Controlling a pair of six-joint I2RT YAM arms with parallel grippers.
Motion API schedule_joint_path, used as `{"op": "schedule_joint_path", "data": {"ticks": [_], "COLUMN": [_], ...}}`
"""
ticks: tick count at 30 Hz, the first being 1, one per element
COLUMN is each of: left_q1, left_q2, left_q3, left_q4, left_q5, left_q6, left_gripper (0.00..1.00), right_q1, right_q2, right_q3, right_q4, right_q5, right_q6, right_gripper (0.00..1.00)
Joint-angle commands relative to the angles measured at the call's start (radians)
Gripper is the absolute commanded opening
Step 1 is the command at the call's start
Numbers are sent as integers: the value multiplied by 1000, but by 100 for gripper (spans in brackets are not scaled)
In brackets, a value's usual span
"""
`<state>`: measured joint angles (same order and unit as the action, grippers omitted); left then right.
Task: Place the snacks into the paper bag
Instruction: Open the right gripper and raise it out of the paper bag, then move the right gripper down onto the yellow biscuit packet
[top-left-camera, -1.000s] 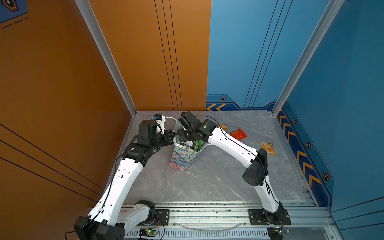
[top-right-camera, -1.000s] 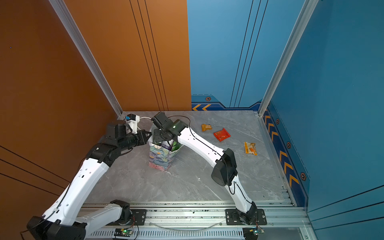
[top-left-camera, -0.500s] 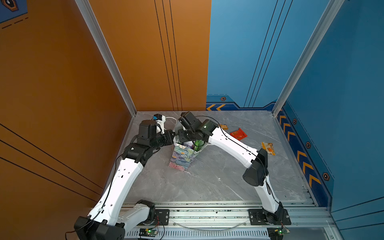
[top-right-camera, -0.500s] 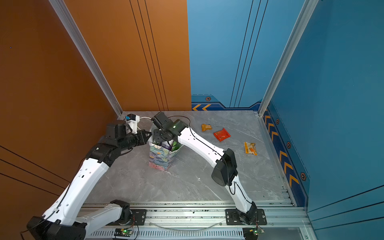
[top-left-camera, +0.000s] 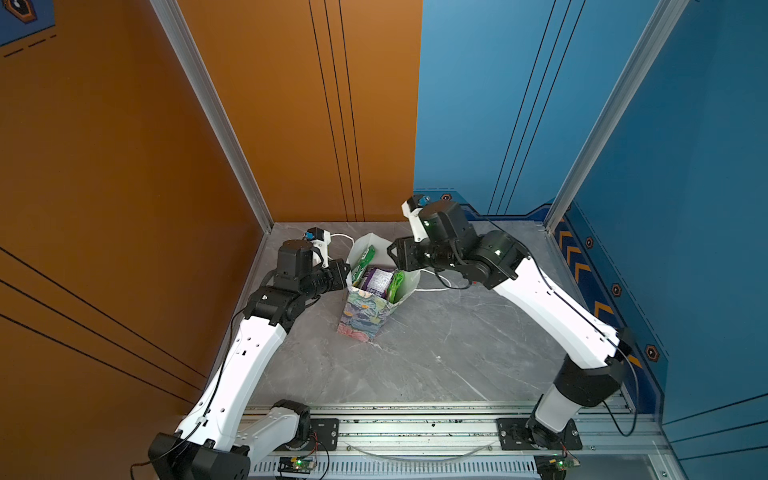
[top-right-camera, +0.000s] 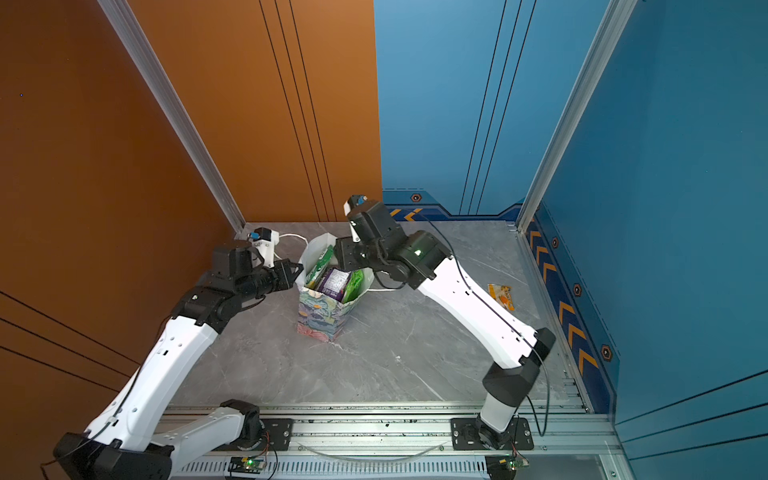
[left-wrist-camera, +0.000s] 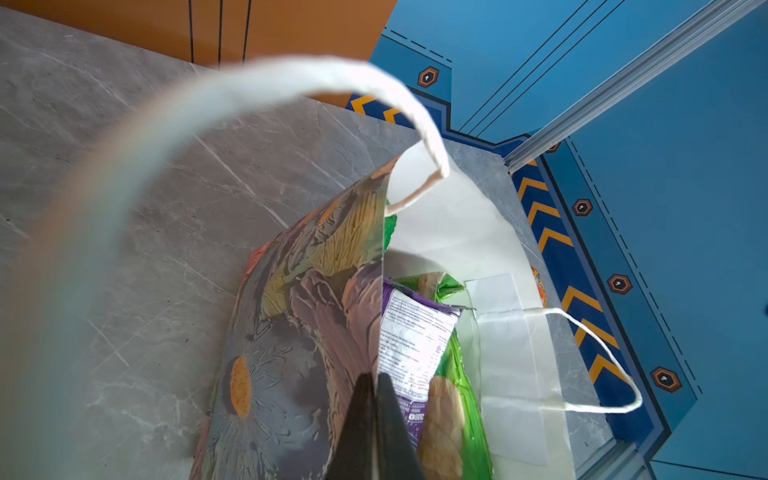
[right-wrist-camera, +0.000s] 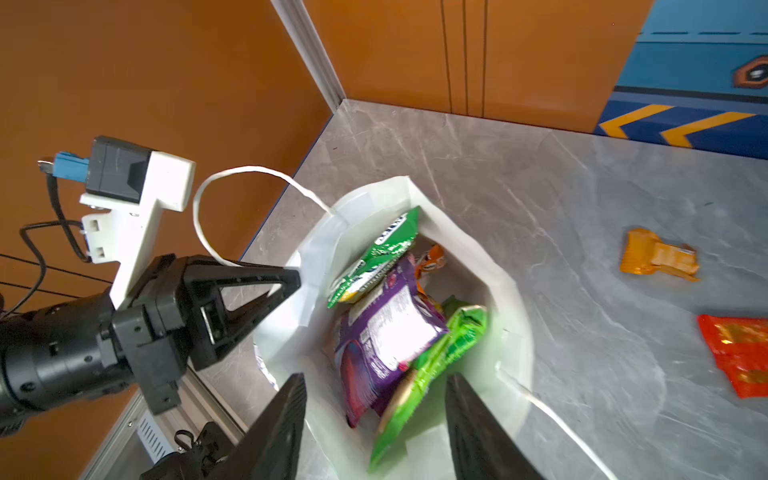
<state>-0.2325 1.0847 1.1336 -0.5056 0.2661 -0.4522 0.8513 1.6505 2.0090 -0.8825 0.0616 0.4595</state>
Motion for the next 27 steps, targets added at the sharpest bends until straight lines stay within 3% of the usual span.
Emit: {"op": "schedule_joint_path", "data": {"ticks": [1,6,14,21,27], "left_q1": [12,15,16,21,19], "left_q2": [-34,-29,-23,-17,-22], "left_q3": [22,20,19,20,18], "left_q4": [93,93,93,93,93], "left_q5": [24,19,14,20,22], "left_q6": [10,10,11,7,3], "left_gripper": [0,0,0,0,0], "right_q1": [-67,-220,-523,-867,-1001], "right_q2": [-92,-227,-305,-288,-192], "right_q3": [-156,-392,-656,-843,-882], "right_q4": [45,134,156,234,301], "right_q5": [69,26,-7,-64,-20], "right_q6": [-19,2,24,130,159], "right_gripper": [57,60,65,66,68]}}
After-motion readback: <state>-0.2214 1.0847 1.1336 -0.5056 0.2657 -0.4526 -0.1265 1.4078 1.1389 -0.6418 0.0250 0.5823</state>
